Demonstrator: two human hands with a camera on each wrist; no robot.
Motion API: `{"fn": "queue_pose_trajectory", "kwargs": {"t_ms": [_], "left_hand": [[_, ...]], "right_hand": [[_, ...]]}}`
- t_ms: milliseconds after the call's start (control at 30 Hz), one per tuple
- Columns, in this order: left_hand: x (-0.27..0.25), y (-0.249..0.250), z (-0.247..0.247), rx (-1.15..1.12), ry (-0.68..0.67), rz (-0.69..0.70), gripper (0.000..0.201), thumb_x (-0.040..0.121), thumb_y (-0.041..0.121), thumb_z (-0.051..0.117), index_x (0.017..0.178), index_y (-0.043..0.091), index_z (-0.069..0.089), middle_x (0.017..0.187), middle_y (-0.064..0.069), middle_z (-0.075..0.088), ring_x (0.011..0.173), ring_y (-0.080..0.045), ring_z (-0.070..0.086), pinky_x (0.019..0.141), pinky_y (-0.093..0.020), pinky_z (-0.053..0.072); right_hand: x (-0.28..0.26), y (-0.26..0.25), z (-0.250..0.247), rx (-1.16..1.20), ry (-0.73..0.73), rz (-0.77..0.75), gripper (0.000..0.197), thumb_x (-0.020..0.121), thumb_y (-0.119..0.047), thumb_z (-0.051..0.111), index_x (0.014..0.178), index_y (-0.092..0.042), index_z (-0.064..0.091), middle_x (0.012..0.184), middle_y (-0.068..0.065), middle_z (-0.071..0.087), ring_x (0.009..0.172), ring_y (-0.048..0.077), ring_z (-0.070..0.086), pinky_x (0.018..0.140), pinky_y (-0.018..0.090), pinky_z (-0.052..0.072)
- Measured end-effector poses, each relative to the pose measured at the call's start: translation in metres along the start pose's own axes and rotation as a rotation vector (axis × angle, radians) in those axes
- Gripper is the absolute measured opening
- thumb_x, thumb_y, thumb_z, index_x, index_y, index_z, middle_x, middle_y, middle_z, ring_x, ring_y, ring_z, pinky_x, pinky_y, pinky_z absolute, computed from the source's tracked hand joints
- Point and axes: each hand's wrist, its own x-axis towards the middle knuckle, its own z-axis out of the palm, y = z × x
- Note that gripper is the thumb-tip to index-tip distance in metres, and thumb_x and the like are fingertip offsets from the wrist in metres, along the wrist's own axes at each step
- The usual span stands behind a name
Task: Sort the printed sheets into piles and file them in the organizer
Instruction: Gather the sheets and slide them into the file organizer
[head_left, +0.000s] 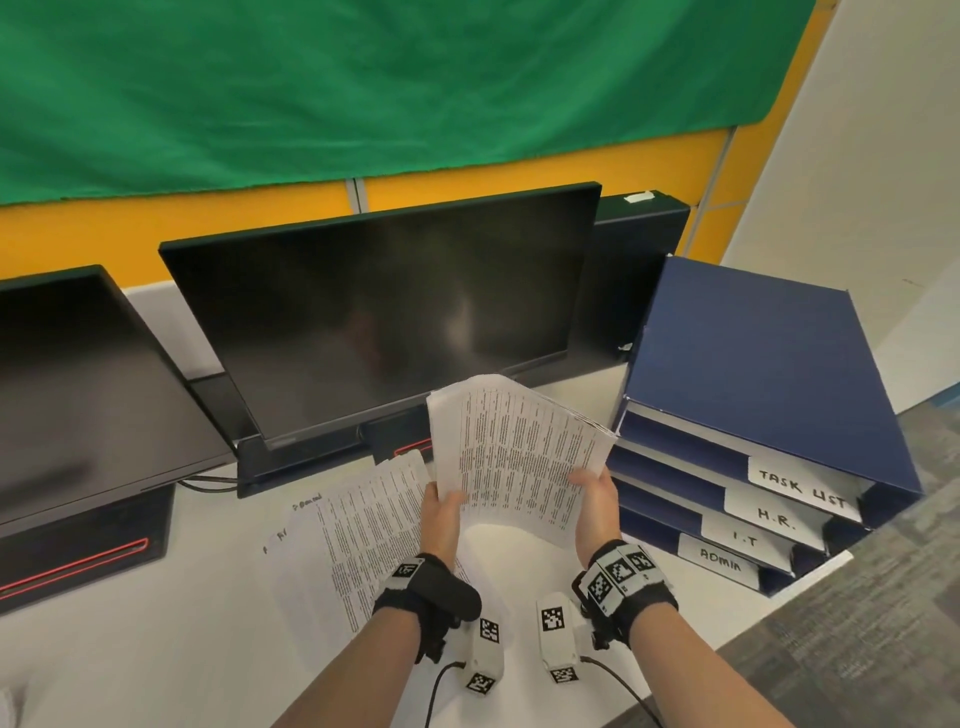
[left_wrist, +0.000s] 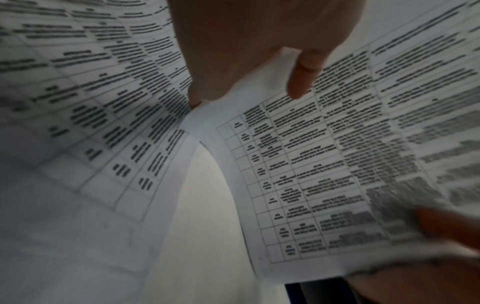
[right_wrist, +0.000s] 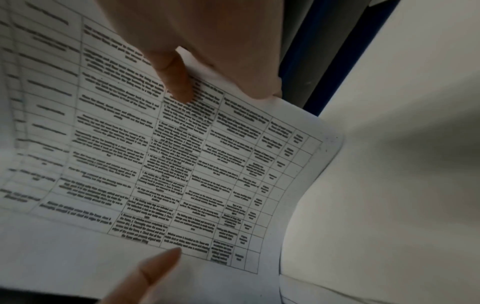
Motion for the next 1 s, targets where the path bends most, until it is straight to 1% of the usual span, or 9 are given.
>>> {"fn": "queue_pose_trajectory", "kwargs": {"t_ms": [133,200,400,567,667,733,833,933,1000], "left_hand": [[-0.014,0.031,-0.001,0.026,-0.097,0.166,0.033,0.091,0.027,0.058,0.117,0.03,0.038,0.109,0.013,0.055,0.099,-0.002,0.055,0.089,-0.029,0.042],[-0.02,0.058,0.0,0.002,-0.093,0.26,0.026,0.089,0.04,0.056,0.112,0.033,0.044,0.108,0.008,0.058,0.098,-0.01,0.059,0.08,-0.031,0.049],[0.002,0.117,0.016,0.116,0.177,0.274,0.039,0.088,0.06,0.04,0.098,0.024,0.048,0.091,0.004,0.057,0.086,-0.015,0.058,0.074,-0.035,0.045],[0.018,0.103,0.016,0.136,0.255,0.256,0.022,0.094,0.041,0.047,0.085,0.022,0.053,0.085,0.0,0.06,0.087,-0.02,0.061,0.083,-0.042,0.051],[0.015,0.1,0.015,0.103,0.189,0.301,0.021,0.095,0.047,0.04,0.082,0.031,0.047,0.086,0.006,0.057,0.085,-0.015,0.058,0.081,-0.038,0.048],[0.007,0.092,0.009,0.076,0.035,0.344,0.015,0.094,0.046,0.042,0.098,0.032,0.045,0.089,0.01,0.055,0.086,-0.01,0.056,0.078,-0.035,0.045],[-0.004,0.069,-0.005,0.269,-0.101,0.394,0.042,0.093,0.037,0.049,0.127,0.026,0.028,0.101,0.015,0.053,0.091,-0.004,0.056,0.074,-0.025,0.047],[-0.003,0.041,-0.017,0.457,-0.117,0.365,0.048,0.091,0.023,0.058,0.129,0.02,0.028,0.112,0.012,0.053,0.098,-0.009,0.057,0.082,-0.028,0.051],[0.0,0.028,-0.017,0.543,-0.068,0.368,0.033,0.096,0.017,0.046,0.128,0.017,0.034,0.111,0.003,0.059,0.094,-0.018,0.062,0.083,-0.032,0.052]], "right_hand": [[0.002,0.004,-0.003,-0.103,-0.006,-0.053,0.038,0.087,0.003,0.048,0.113,-0.023,0.058,0.112,-0.001,0.062,0.106,0.017,0.056,0.093,0.037,0.042],[0.002,0.005,-0.005,-0.148,-0.028,-0.089,0.038,0.085,0.005,0.051,0.098,-0.029,0.06,0.103,-0.005,0.062,0.098,0.01,0.054,0.081,0.026,0.039],[0.004,0.013,-0.01,-0.189,-0.066,-0.137,0.009,0.084,-0.01,0.066,0.09,-0.01,0.059,0.097,0.007,0.061,0.092,0.018,0.052,0.071,0.024,0.037],[-0.002,0.012,-0.009,-0.147,-0.074,-0.15,0.016,0.093,-0.017,0.055,0.106,-0.019,0.064,0.105,-0.004,0.065,0.101,0.007,0.054,0.077,0.019,0.037],[-0.006,0.01,-0.007,-0.124,-0.071,-0.118,0.022,0.09,-0.021,0.058,0.111,-0.021,0.064,0.109,-0.006,0.066,0.104,0.007,0.054,0.083,0.025,0.036],[-0.005,0.01,-0.009,-0.11,-0.056,-0.107,0.029,0.089,-0.023,0.059,0.117,-0.02,0.062,0.113,-0.005,0.066,0.107,0.008,0.055,0.087,0.028,0.035],[-0.005,0.012,-0.013,-0.153,-0.038,-0.121,0.028,0.091,-0.02,0.058,0.118,-0.021,0.06,0.117,-0.004,0.064,0.11,0.012,0.056,0.087,0.027,0.039],[-0.004,0.016,-0.015,-0.253,-0.016,-0.111,0.029,0.096,-0.015,0.048,0.124,-0.02,0.054,0.121,-0.002,0.06,0.115,0.018,0.054,0.1,0.035,0.041],[-0.004,0.019,-0.018,-0.293,0.02,-0.122,0.033,0.097,-0.016,0.045,0.129,-0.021,0.051,0.124,-0.002,0.059,0.117,0.018,0.055,0.105,0.042,0.041]]}}
